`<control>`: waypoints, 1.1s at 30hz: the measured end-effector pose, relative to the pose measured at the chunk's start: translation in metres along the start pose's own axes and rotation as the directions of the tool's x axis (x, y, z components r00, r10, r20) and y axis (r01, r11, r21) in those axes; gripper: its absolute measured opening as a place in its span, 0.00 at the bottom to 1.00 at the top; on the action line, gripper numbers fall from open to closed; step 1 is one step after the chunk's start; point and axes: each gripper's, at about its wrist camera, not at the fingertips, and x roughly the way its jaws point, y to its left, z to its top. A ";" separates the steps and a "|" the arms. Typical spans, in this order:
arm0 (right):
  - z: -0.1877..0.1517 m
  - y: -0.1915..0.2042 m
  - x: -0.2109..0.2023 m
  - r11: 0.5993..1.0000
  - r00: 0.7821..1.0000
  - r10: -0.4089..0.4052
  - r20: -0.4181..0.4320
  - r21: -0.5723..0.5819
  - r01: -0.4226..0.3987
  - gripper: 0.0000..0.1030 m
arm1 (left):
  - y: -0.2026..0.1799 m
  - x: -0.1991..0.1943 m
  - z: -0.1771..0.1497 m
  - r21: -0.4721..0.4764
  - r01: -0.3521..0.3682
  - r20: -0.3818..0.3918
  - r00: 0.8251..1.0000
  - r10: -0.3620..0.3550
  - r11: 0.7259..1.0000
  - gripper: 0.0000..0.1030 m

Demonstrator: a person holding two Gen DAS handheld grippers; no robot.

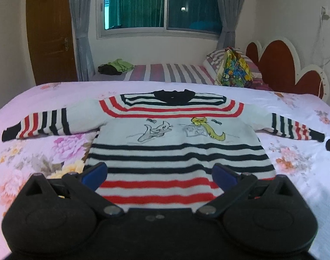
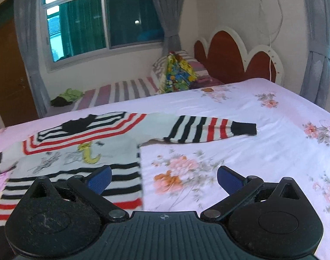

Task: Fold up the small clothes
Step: 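Move the right tool to the black sleeve cuff and grasp it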

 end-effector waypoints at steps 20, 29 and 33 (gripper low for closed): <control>0.037 -0.101 0.166 0.985 0.993 -0.100 -0.067 0.136 0.108 1.00 | -0.030 0.115 0.040 -0.038 -0.125 -0.108 0.987 0.121 0.991 0.99; 0.032 -0.146 0.206 0.962 0.986 -0.143 -0.087 0.223 0.159 1.00 | -0.045 0.143 0.039 0.015 -0.146 -0.151 0.978 0.146 0.989 0.99; 0.027 -0.157 0.217 0.958 0.985 -0.148 -0.085 0.235 0.164 0.95 | -0.051 0.151 0.038 0.028 -0.148 -0.160 0.976 0.151 0.989 0.99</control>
